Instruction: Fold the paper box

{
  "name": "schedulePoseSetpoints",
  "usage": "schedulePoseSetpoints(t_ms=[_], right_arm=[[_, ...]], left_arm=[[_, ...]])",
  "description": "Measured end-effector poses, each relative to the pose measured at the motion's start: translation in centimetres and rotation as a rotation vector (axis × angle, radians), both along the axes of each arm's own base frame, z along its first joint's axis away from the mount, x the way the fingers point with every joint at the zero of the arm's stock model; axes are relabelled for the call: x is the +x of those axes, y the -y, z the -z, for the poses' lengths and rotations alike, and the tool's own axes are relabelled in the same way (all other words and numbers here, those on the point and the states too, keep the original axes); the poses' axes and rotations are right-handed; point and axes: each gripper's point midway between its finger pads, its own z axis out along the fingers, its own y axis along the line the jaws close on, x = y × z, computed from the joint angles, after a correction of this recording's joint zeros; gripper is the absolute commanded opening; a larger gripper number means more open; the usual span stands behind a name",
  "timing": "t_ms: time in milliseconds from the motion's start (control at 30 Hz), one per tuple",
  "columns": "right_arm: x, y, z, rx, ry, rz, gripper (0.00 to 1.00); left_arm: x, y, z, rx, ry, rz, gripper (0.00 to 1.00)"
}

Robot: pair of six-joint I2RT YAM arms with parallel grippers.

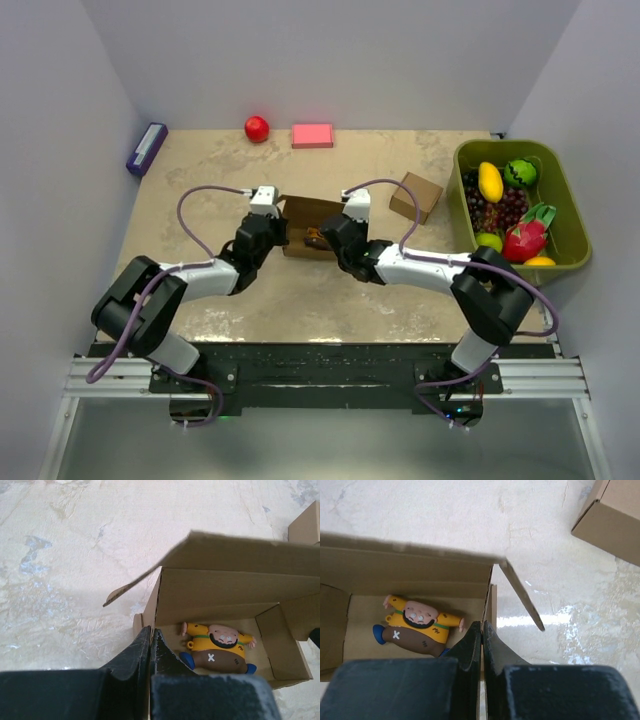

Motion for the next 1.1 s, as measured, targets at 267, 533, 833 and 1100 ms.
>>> schedulePoseSetpoints(t_ms=[267,533,833,1100], right_arm=[[-1.8,0.2,2.2,-0.032,-0.050,0.027,0.20],[-4.1,1.0,4.1,-0.062,-0.104,0.036,0.53],[-7.3,0.8,0.2,-0.005,-0.077,-0.060,0.74],[-11.0,2.0,-1.7,0.069,-0.066,-0.281,0.80]], left_arm=[[-1.9,0.1,2.0,0.011,-0.040,-0.039,0.00],[-3.0,-0.2,3.4,0.019,-0.075,-0.059,0.00],[-3.1,-0.3,3.4,0.025,-0.078,-0.072,0.00],[-3.1,-0.4,3.4,0.027,-0.079,-0.073,0.00]])
